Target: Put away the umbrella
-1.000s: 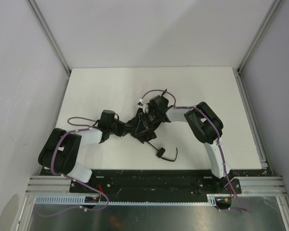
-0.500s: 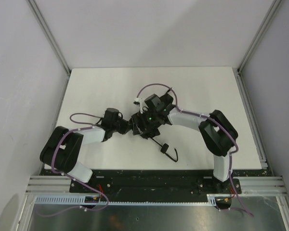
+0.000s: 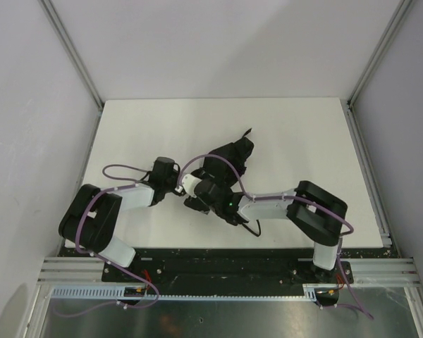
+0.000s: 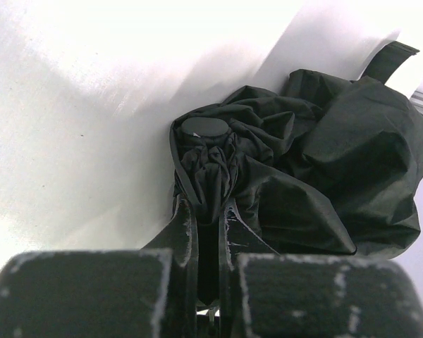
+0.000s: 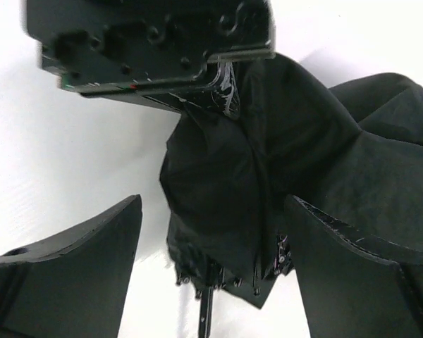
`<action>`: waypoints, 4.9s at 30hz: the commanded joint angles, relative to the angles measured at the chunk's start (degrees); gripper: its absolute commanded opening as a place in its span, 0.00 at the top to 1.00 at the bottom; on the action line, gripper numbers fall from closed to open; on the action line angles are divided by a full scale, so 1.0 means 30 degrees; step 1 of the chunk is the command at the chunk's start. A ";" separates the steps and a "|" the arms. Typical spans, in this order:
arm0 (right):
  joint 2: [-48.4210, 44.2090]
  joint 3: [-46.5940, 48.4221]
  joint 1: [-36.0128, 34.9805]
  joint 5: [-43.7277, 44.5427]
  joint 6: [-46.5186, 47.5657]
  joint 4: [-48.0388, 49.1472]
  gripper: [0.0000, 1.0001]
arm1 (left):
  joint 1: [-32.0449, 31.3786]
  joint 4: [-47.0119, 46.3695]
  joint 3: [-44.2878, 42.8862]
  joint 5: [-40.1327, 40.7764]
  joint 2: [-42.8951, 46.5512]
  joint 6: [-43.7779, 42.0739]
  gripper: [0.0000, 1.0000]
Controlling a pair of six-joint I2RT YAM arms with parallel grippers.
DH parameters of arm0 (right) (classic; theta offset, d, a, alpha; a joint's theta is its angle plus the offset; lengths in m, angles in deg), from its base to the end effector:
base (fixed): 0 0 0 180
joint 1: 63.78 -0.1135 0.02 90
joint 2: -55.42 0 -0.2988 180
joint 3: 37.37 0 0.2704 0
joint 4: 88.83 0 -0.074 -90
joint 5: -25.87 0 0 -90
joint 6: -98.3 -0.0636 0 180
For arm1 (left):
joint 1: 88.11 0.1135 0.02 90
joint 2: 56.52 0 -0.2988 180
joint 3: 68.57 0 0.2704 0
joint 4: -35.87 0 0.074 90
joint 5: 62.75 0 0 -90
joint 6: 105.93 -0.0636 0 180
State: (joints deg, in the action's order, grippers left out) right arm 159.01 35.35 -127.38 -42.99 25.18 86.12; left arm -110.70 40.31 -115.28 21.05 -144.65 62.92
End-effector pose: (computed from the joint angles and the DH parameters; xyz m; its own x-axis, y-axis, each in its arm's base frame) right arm 0.2119 0.3752 0.1870 -0.0447 -0.6992 -0.7135 -0.7509 0.4946 -0.4376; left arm 0.2823 -0.1249 0.1348 -0.5709 -0.8189 -0.0586 -0.5628 0.4424 -0.6983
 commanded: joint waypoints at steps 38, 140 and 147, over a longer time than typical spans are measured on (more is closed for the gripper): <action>0.7371 -0.1709 0.7607 -2.2381 -2.0188 0.7597 1.00 | 0.0608 0.4213 -0.0999 -0.2540 -0.0162 -0.2320 0.04; 0.0665 0.0663 -0.0870 0.0766 -0.2383 -0.0988 0.22 | -0.1392 0.6556 -0.0913 0.1025 -0.0661 -0.1596 1.00; 0.3241 0.1263 -0.0673 0.2579 -0.3778 -0.0983 0.66 | -0.1405 0.7104 -0.1439 0.0573 -0.0911 -0.1491 1.00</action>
State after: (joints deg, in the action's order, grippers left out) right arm 164.41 37.05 -130.52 -38.75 16.40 81.70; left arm -114.28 52.92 -119.69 20.73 -144.78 58.46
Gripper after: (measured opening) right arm 0.458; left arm 0.393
